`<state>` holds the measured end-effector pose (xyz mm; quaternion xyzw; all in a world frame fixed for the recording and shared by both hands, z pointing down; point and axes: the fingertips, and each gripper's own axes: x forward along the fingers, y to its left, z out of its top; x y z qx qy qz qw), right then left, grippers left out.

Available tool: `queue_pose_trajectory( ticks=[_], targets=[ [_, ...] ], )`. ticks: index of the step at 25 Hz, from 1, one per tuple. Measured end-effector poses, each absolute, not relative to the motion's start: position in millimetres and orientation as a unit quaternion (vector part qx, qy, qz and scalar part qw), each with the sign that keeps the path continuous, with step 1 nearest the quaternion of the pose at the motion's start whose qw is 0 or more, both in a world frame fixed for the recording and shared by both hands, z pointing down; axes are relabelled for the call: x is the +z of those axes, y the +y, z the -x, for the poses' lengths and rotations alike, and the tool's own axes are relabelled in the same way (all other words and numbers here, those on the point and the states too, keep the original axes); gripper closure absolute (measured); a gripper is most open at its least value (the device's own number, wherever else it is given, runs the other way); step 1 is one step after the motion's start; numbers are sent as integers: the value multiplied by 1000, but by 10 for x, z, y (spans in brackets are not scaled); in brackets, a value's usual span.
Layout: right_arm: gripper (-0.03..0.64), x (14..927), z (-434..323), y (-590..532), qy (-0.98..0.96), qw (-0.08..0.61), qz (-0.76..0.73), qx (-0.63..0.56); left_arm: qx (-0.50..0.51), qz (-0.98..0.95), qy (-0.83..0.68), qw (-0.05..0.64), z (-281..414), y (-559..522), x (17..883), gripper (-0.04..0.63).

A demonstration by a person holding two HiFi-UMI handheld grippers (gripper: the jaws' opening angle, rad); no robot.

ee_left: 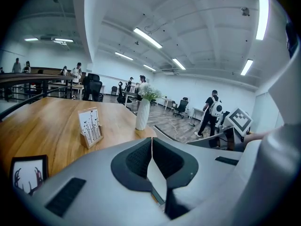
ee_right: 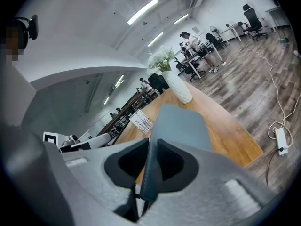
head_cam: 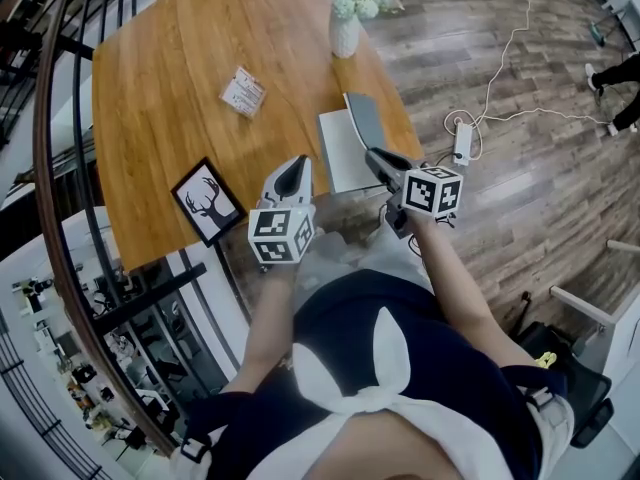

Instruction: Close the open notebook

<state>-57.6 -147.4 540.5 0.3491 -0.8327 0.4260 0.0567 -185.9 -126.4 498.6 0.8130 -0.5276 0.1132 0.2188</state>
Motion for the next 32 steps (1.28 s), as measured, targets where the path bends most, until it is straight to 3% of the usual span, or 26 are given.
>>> queue_pose_trajectory(
  ticks=[32],
  targets=[
    [557, 6131, 1283, -1342, -824, 168, -372, 392, 142, -836, -479, 226, 2293, -1310, 5264, 572]
  ],
)
